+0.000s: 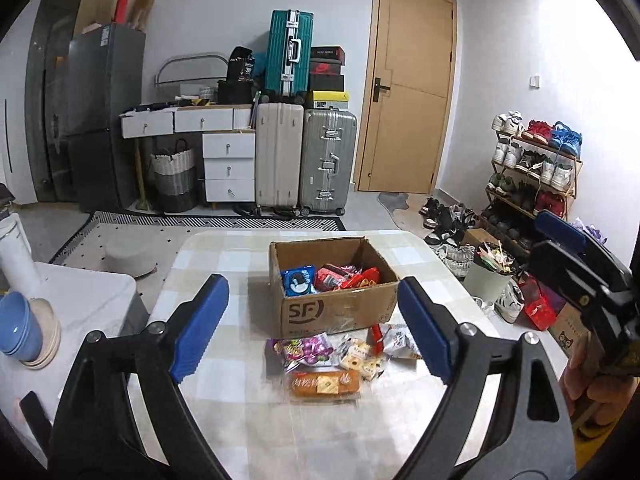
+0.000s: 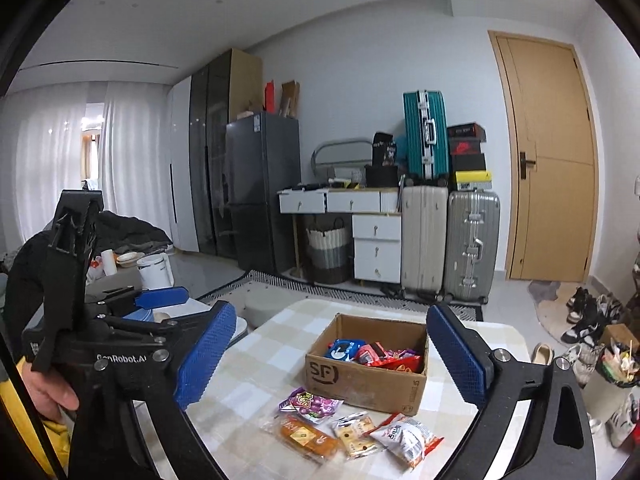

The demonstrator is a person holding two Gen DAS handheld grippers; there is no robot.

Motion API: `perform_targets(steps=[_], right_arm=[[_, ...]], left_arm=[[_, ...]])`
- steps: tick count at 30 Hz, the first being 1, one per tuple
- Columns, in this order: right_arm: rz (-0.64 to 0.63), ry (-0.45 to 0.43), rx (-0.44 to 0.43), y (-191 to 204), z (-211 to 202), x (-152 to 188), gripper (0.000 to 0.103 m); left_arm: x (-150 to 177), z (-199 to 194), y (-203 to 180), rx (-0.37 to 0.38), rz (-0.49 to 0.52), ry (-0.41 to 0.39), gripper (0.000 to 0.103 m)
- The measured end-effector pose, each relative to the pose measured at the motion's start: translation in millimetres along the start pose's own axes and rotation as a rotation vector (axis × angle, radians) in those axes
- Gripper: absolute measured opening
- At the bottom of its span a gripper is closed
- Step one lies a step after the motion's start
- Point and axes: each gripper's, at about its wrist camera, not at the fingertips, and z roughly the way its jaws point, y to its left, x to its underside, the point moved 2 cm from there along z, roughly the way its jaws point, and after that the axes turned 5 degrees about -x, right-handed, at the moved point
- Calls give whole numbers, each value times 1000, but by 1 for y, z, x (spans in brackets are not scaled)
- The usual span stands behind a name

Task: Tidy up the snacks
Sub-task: 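Move both tools back toward the remaining snacks on the table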

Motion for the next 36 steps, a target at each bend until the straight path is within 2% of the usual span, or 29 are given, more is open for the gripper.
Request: perform_targets(steps=[3,5,8,14,20,28,36], right_arm=[[12,-13,6,3,-9,11,102],[23,13,15,4,-10,20,102],[41,21,20,3,-9,31,102],[19,18,34,11,-13,54,102],[92,55,40,-2,-1,78,102],[116,93,47,-17,14,101,102],[164,184,46,-38,48,137,102]], left_arm=[[10,-15,7,-18,-2,-11,96],[20,-27,12,-16,-17,-40,102],[32,-35,14,-17,-16,-47,102],[53,-22,13,-21,-18,-23,102],[70,16,11,-13,-28,46,102],[98,67,17,-32,-45,117,102],[147,135,24,-33,-62,270,102]])
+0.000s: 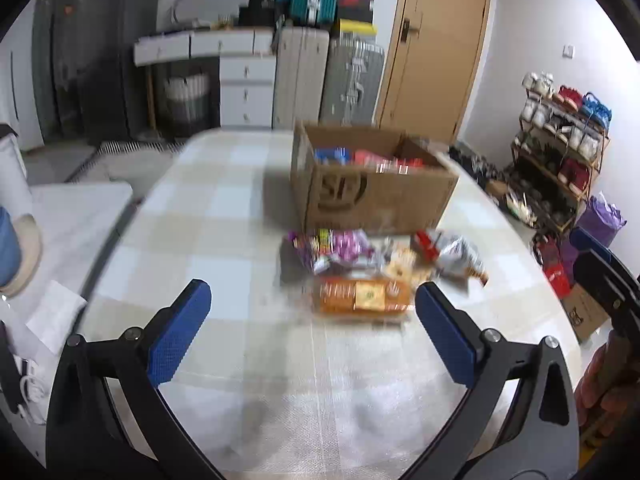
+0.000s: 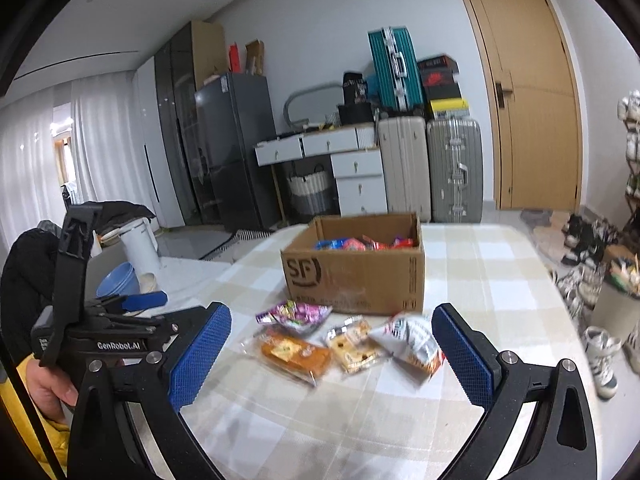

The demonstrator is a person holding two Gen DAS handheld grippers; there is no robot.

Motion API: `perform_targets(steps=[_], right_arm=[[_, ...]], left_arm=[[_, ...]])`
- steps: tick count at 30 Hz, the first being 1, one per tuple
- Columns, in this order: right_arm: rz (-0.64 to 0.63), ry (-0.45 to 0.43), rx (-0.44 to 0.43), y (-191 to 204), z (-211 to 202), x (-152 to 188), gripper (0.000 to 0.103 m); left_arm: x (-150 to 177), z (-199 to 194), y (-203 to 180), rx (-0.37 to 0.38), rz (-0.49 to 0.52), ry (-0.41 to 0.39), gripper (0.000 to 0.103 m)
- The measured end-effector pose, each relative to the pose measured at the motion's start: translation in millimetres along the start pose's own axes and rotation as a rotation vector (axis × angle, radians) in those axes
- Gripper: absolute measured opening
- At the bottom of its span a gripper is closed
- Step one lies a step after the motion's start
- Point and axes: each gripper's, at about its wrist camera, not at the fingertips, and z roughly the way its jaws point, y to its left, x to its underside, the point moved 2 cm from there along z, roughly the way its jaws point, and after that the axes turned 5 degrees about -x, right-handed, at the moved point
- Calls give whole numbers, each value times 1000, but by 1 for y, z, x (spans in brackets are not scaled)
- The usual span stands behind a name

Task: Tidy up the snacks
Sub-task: 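Move both tools back toward the remaining snacks on the table, then grasp the white noodle bag with the right tool while the left tool approaches the orange bread pack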

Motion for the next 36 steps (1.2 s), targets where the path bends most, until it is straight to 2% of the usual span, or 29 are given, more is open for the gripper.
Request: perform_targets(steps=[8,11,14,17,22,24,25,27,29,31,33,36], right_arm=[[63,117,-1,-30,47,27,102],[87,159,-32,-38,64,37,102],[106,178,-25,-46,75,44,102],[142,195,-17,-59,87,45,102],[200,222,-18,-81,101,44,102],[217,230,-21,-89,107,43,102],[223,241,-25,-91,110,43,102],[234,262,-23,-96,118,42,102],[252,282,-15,-102,126,42,102],[277,301,-11,-108,135,41,102],[305,314,16,-116,142,40,102],[303,323,55,-122,150,38,102]], left_arm=[[20,84,-7,35,-1,151,102],[19,103,-9,41,-8,188,102],[14,129,-13,77,-50,242,102],[10,149,-20,65,-43,283,102],[8,173,-34,132,-67,318,102],[6,178,-38,126,-76,310,100],[6,180,-40,126,-76,306,99],[5,181,-44,146,-90,298,87],[4,182,-48,147,-93,293,84],[3,180,-50,152,-95,281,77],[1,178,-45,156,-120,273,66],[-1,178,-42,172,-135,268,60]])
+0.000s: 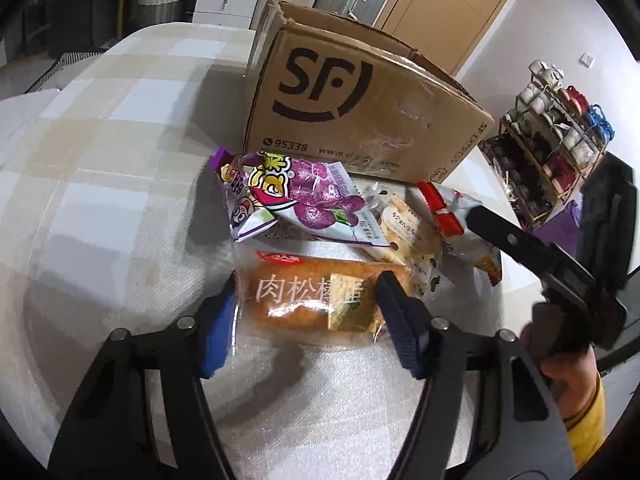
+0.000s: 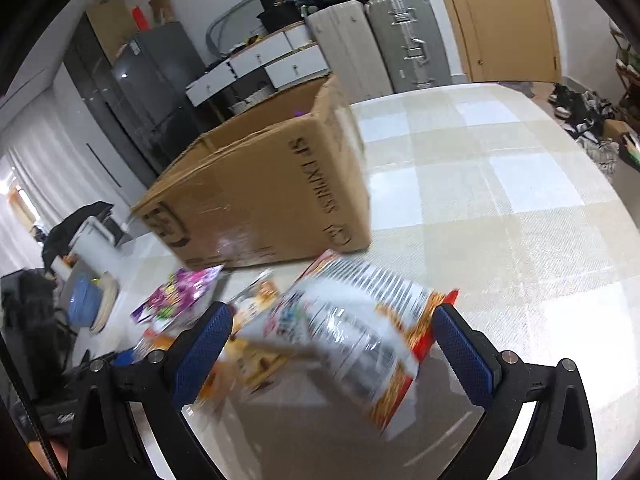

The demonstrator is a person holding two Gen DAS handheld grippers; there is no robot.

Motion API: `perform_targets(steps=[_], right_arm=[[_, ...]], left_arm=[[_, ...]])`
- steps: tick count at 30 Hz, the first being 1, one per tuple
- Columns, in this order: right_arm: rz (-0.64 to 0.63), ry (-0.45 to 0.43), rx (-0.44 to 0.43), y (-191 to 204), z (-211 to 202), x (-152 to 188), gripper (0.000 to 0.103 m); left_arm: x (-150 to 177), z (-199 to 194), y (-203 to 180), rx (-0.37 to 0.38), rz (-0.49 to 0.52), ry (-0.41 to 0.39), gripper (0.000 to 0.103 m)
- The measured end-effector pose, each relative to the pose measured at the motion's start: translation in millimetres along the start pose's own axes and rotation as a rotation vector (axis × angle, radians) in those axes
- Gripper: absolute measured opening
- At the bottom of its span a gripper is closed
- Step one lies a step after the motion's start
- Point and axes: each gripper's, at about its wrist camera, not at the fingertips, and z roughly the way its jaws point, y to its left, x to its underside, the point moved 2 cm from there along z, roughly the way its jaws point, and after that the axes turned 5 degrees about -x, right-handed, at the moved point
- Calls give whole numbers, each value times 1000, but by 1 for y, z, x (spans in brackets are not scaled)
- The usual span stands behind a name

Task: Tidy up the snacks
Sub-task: 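Grasp the white noodle bag with the right tool while the left tool approaches the orange bread pack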

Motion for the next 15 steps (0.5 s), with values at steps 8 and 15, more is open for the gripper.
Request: perform_targets(steps=[8,15], right_arm=[[-27,55,61,-4,20,-5,102],[-67,75,78,0,22,-4,98]], left_arm=[[5,-6,-3,4,15,12,52],[24,-17,-6,28,61,74,38]])
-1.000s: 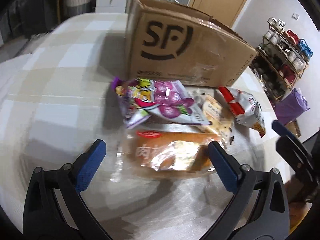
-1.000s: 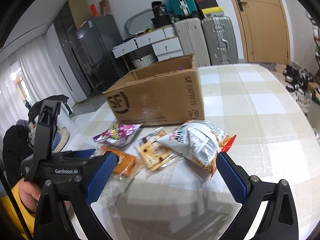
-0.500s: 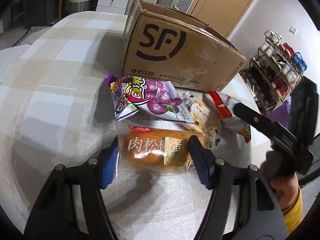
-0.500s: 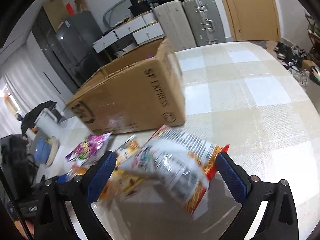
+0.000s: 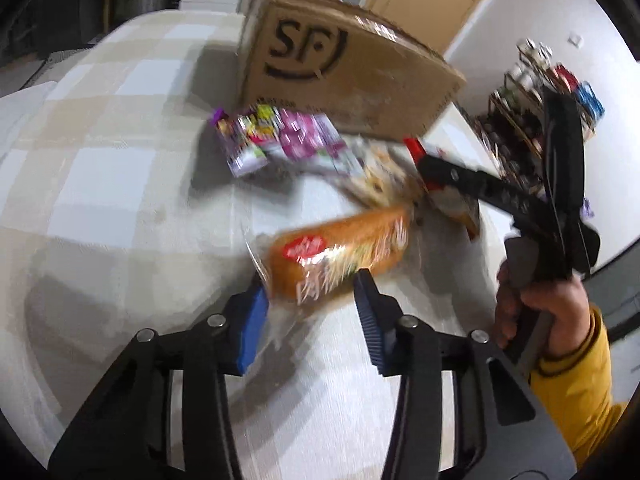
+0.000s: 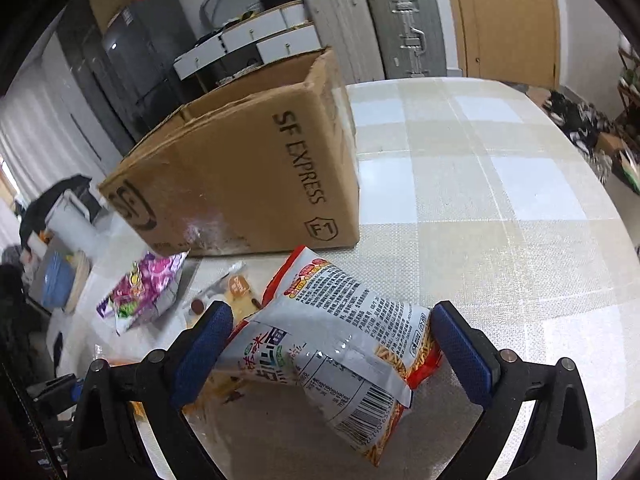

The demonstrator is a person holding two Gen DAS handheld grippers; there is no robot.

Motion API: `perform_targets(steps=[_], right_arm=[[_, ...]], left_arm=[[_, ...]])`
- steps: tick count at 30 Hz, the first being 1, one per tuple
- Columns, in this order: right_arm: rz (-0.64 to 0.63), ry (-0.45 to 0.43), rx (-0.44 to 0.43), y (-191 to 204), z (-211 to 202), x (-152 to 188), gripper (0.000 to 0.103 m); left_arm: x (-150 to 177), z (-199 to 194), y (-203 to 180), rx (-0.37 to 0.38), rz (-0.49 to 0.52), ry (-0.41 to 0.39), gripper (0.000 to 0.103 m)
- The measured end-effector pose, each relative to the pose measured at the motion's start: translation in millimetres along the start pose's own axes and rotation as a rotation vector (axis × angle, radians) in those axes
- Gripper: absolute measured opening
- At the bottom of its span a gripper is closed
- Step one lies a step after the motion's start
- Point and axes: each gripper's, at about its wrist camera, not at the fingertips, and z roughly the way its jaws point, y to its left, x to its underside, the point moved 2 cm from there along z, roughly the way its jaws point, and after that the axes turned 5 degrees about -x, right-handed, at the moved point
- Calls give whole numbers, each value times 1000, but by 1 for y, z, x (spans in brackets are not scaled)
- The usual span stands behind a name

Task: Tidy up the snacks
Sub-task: 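Grasp the white noodle bag with the right tool while the left tool approaches the orange bread pack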

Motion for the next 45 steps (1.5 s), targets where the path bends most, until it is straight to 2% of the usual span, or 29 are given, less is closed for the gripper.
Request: perform_targets(steps=[4,8,10,11,13,15,20,26,31,34,37,40,41,45], right_arm=[[-10,7,-16,0,-4,2,91],[-46,14,-33,0,-10,7,85],[-69,21,-37,2,-13,9,83],[-76,27,-42,3,-13,11,83],[-81,34,-55,3,-16,13,81],[-80,35,-72,3,-20,15,76],[-104,40,-81,6,-28,21,72],[-111,45,-125,3,-33,25,66],[-163,44,-119,7,-34,26,67],[-162,29,-117,6,-38,27,69],[-141,6,-120,5,-42,26,71],[-122,3,-118,2,-43,27,83],[-121,3,-107,1,-42,27,85],[-123,39,-92,-1,-35,27,88]], left_arm=[[15,-2,-1,16,39,12,38],[12,-21,0,9,57,-44,39],[10,-28,4,10,88,-54,48],[6,-29,0,7,126,-47,58],[6,-29,-3,-2,176,-54,63],[5,-27,-10,-32,227,-63,63],[-1,-19,-22,-30,324,-35,64],[-7,-39,-27,9,355,-40,64],[-7,-63,-31,35,414,-54,64],[-3,-71,-47,58,491,-66,73],[-1,-60,-71,55,583,-62,76],[-3,-42,-87,14,680,-52,76],[-2,-37,-92,-1,729,-43,76],[1,-7,-102,-28,820,20,76]])
